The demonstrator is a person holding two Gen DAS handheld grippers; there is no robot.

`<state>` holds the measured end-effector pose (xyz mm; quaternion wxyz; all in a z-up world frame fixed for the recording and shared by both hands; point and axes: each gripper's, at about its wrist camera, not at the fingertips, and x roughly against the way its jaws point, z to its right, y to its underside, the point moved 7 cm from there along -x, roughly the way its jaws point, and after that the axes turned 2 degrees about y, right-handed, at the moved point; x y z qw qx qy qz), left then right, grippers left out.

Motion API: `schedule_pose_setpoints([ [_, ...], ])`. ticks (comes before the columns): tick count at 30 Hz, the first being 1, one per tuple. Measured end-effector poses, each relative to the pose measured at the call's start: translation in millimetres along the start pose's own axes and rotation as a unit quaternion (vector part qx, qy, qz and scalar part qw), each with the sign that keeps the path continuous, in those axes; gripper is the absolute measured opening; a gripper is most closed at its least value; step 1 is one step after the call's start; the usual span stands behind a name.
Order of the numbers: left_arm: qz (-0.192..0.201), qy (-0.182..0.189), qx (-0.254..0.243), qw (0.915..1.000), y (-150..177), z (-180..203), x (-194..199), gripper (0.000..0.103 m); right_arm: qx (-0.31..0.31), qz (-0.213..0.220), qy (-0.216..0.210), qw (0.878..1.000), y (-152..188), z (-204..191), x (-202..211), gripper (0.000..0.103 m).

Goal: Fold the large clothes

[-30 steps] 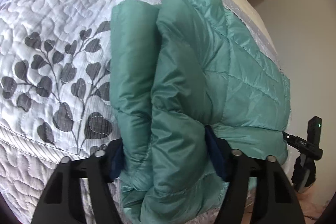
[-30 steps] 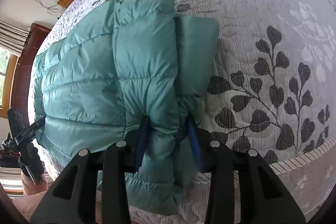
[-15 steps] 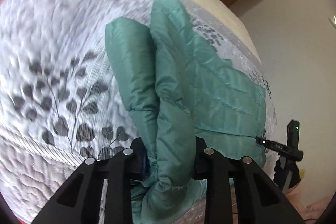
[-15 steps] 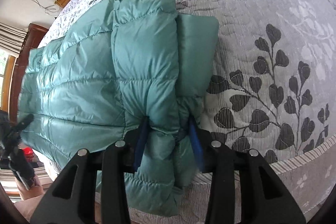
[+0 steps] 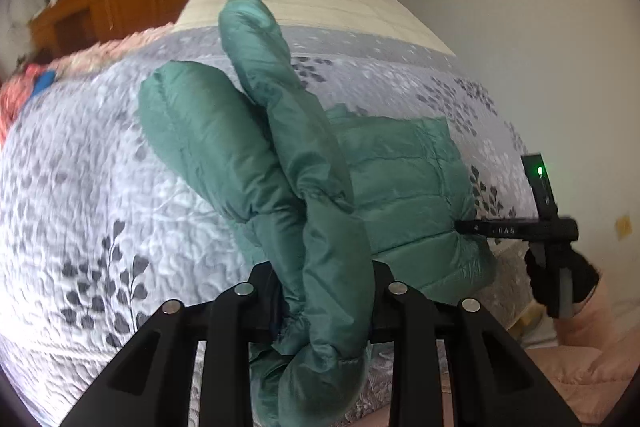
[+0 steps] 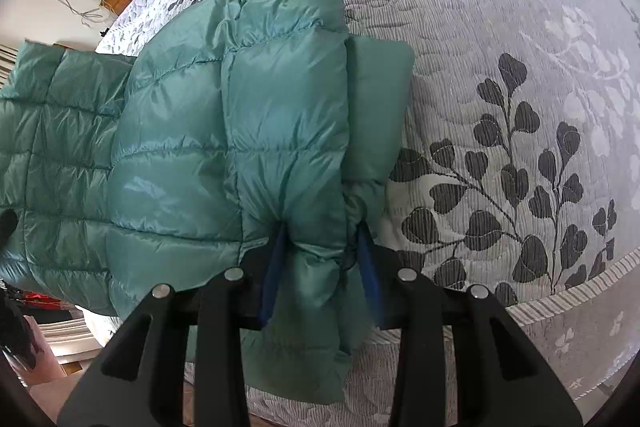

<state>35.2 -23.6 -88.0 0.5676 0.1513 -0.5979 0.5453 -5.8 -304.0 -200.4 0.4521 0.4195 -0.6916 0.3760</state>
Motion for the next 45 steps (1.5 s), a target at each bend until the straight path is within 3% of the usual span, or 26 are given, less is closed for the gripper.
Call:
schedule_pose_setpoints([
  [11, -0.031, 0.014, -0.057, 0.9978, -5, 54, -42, 0.030, 0.005, -0.002, 0.005, 1.000, -3, -2, 3, 0.034],
  [25, -0.096, 0.009, -0.114, 0.9888, 11, 103, -132, 0.033, 0.003, -0.010, -0.003, 1.000, -3, 2, -6, 0.035],
  [45, -0.100, -0.004, -0.135, 0.9859, 22, 102, -164, 0.036, -0.001, -0.009, 0.007, 1.000, -3, 2, -24, 0.037],
])
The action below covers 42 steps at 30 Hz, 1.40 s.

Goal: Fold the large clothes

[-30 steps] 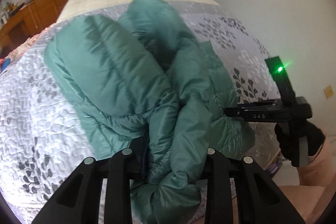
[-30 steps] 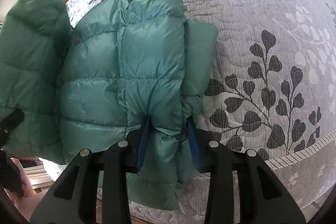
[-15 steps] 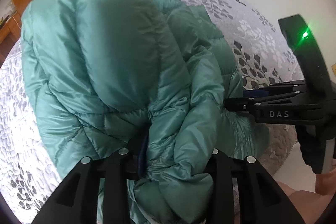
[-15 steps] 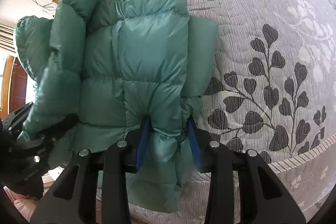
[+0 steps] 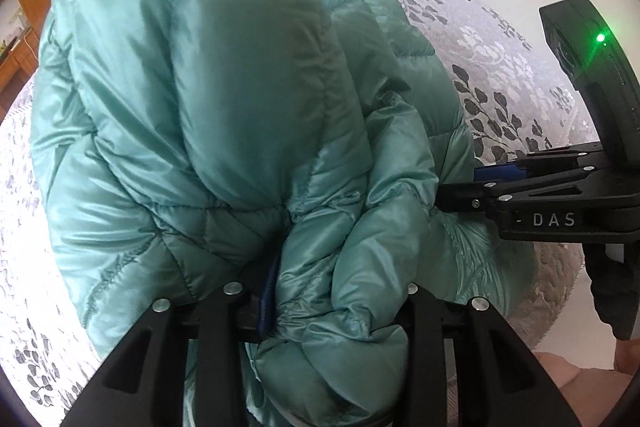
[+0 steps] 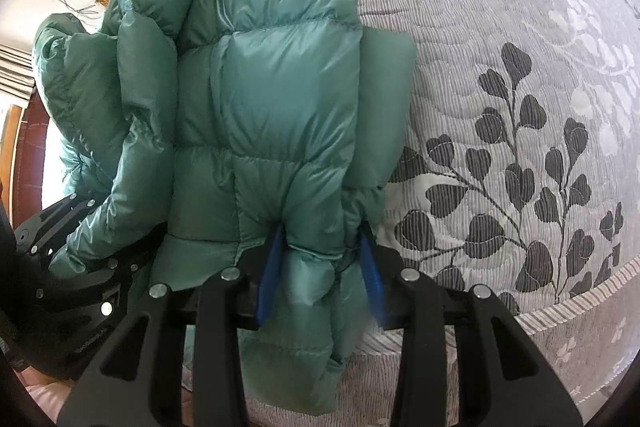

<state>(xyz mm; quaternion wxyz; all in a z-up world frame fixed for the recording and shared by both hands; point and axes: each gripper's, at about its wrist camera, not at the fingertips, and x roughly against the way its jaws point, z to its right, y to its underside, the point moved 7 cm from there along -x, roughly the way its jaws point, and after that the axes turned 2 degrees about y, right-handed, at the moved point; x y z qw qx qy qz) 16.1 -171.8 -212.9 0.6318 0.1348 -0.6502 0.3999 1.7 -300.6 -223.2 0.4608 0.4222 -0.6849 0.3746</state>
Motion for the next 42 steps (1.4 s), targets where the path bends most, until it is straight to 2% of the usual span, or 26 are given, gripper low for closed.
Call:
schedule_pose_setpoints([
  [6, 0.001, -0.008, -0.004, 1.0000, 0, 1, -2, 0.037, -0.004, 0.000, -0.004, 1.000, 0, 5, -5, 0.038],
  [8, 0.004, 0.001, 0.001, 1.0000, -2, 3, -1, 0.037, -0.005, 0.000, -0.006, 1.000, -1, 7, -6, 0.039],
  [11, 0.009, 0.020, -0.006, 0.9997, -3, 10, 6, 0.043, -0.005, -0.001, -0.007, 1.000, -2, 9, -7, 0.039],
  [13, 0.010, 0.062, -0.001, 0.9980, -3, 14, 20, 0.058, -0.006, -0.001, -0.008, 1.000, -2, 13, -7, 0.039],
  [15, 0.016, 0.113, 0.008, 0.9934, -4, 17, 37, 0.064, -0.008, -0.001, -0.010, 1.000, -3, 16, -8, 0.040],
  [18, 0.036, 0.174, 0.014, 0.9840, -4, 15, 72, 0.066, -0.012, -0.003, -0.014, 1.000, -4, 23, -7, 0.042],
  [19, 0.050, 0.199, 0.021, 0.9785, -4, 11, 89, 0.067, -0.013, -0.003, -0.015, 1.000, -4, 26, -6, 0.042],
  [22, 0.090, 0.243, 0.046, 0.9647, -2, -12, 129, 0.071, -0.013, 0.004, -0.011, 1.000, -6, 33, 1, 0.043],
  [23, 0.102, 0.243, 0.057, 0.9628, -1, -22, 139, 0.073, -0.013, 0.006, -0.008, 1.000, -6, 35, 4, 0.043],
  [24, 0.115, 0.234, 0.071, 0.9629, 0, -37, 147, 0.074, -0.016, 0.015, -0.002, 1.000, -7, 39, 11, 0.044],
  [25, 0.123, 0.205, 0.087, 0.9670, 2, -56, 150, 0.075, -0.020, 0.023, 0.003, 1.000, -8, 41, 19, 0.045],
  [28, 0.107, 0.093, 0.136, 0.9804, 14, -109, 137, 0.074, -0.022, 0.055, 0.004, 0.998, -14, 45, 48, 0.046],
  [30, 0.088, 0.050, 0.159, 0.9821, 23, -132, 123, 0.073, -0.012, 0.067, -0.015, 0.998, -18, 37, 64, 0.055],
  [31, 0.079, 0.030, 0.167, 0.9823, 28, -140, 116, 0.073, -0.003, 0.069, -0.033, 0.997, -20, 29, 70, 0.065],
  [32, 0.072, 0.013, 0.173, 0.9823, 31, -144, 110, 0.073, 0.004, 0.069, -0.046, 0.997, -21, 22, 74, 0.071],
  [34, 0.065, 0.003, 0.180, 0.9816, 34, -146, 100, 0.073, 0.019, 0.064, -0.080, 0.995, -25, 3, 80, 0.075],
  [35, 0.060, 0.008, 0.186, 0.9808, 35, -145, 95, 0.073, 0.023, 0.059, -0.092, 0.994, -26, -5, 81, 0.082],
  [36, 0.059, 0.009, 0.187, 0.9806, 34, -142, 91, 0.073, 0.028, 0.049, -0.102, 0.993, -29, -15, 79, 0.085],
  [42, 0.056, 0.006, 0.176, 0.9828, 21, -127, 71, 0.074, 0.053, 0.012, -0.084, 0.995, -34, -42, 58, 0.085],
])
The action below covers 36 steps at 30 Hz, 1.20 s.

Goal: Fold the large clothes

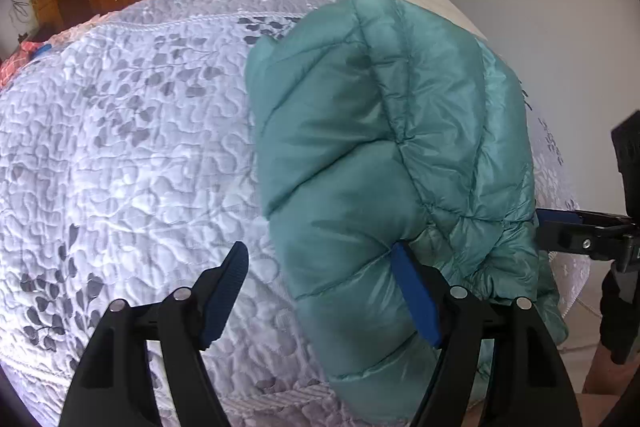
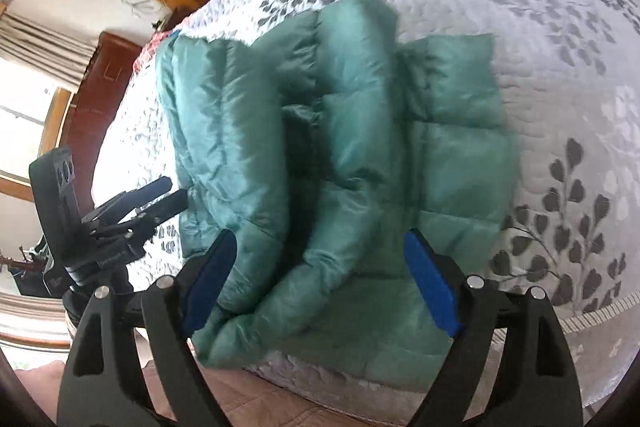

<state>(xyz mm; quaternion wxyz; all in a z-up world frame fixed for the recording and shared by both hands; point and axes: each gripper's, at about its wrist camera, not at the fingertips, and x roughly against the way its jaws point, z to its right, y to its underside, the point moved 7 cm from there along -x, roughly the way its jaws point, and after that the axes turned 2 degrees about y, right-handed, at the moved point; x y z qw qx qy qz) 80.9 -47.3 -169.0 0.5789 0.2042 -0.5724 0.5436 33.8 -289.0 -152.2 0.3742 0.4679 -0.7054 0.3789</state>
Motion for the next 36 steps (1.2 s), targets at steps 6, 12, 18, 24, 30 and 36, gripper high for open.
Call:
schedule_pose_setpoints([
  [6, -0.007, 0.009, -0.010, 0.9999, -1, 6, -8, 0.074, 0.019, -0.023, 0.037, 0.999, -7, -21, -27, 0.042],
  [12, 0.006, 0.017, 0.000, 0.9998, -1, -2, 3, 0.074, 0.050, -0.015, 0.035, 0.998, -12, -39, -22, 0.015],
  [18, 0.034, 0.024, 0.028, 0.9987, -6, -20, 25, 0.074, 0.099, 0.033, 0.025, 0.994, -11, -70, 21, 0.009],
  [24, 0.061, 0.020, 0.008, 0.9979, -16, 4, 42, 0.074, 0.120, 0.094, 0.035, 0.988, -4, -76, 74, 0.009],
  [30, 0.071, 0.010, -0.040, 0.9966, -24, 51, 39, 0.075, 0.086, 0.126, 0.075, 0.985, 5, -47, 96, 0.008],
  [36, 0.037, 0.019, -0.063, 0.9971, -19, 81, 11, 0.074, 0.015, 0.117, 0.115, 0.986, 13, 23, 89, 0.008],
])
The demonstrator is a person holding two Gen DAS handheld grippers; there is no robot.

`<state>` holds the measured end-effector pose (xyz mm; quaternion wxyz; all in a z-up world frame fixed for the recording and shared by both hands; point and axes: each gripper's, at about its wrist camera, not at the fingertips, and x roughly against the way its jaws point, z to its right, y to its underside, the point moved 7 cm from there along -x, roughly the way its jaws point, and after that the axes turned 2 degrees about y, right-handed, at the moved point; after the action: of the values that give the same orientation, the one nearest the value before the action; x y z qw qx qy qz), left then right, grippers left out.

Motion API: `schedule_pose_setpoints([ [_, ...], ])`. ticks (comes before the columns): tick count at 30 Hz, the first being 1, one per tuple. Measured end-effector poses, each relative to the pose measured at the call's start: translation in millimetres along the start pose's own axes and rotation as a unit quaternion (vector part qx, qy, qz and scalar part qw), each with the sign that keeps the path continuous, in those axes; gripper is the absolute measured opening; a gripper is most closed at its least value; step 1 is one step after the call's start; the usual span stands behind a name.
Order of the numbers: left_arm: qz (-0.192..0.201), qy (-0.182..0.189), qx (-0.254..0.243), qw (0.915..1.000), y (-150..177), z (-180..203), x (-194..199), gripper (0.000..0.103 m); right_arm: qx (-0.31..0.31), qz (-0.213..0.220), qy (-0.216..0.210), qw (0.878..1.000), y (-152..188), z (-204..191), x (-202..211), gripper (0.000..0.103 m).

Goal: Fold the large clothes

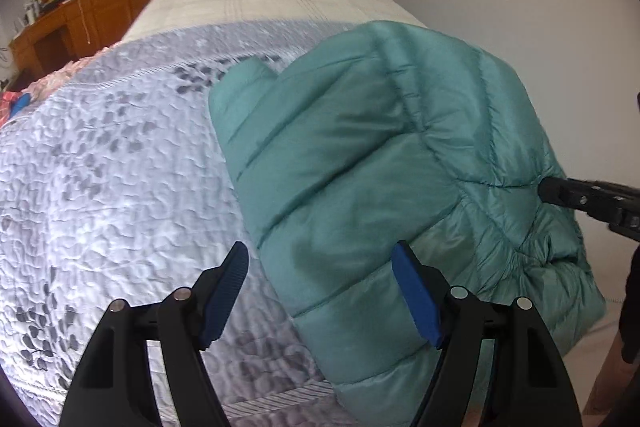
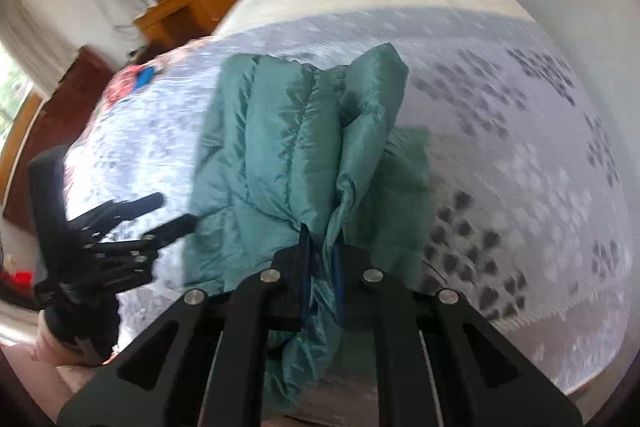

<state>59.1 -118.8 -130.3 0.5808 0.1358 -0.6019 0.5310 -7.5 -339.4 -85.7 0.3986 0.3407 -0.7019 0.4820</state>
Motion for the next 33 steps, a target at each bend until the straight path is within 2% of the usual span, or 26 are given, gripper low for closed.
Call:
schedule_pose_setpoints([
  [4, -0.015, 0.006, -0.006, 0.9999, 4, 10, -13, 0.074, -0.046, -0.029, 0.020, 0.998, 23, 43, -20, 0.009],
  [7, -0.025, 0.007, -0.010, 0.9996, 8, 17, -22, 0.074, -0.064, -0.048, 0.016, 0.997, 39, 60, -36, 0.009],
  [21, -0.053, 0.013, -0.016, 0.9984, 26, 34, -69, 0.078, -0.098, -0.092, -0.028, 0.991, 86, 84, -95, 0.013],
  [33, -0.062, 0.015, -0.006, 0.9979, 31, 33, -89, 0.081, -0.114, -0.106, -0.048, 0.987, 90, 86, -115, 0.014],
])
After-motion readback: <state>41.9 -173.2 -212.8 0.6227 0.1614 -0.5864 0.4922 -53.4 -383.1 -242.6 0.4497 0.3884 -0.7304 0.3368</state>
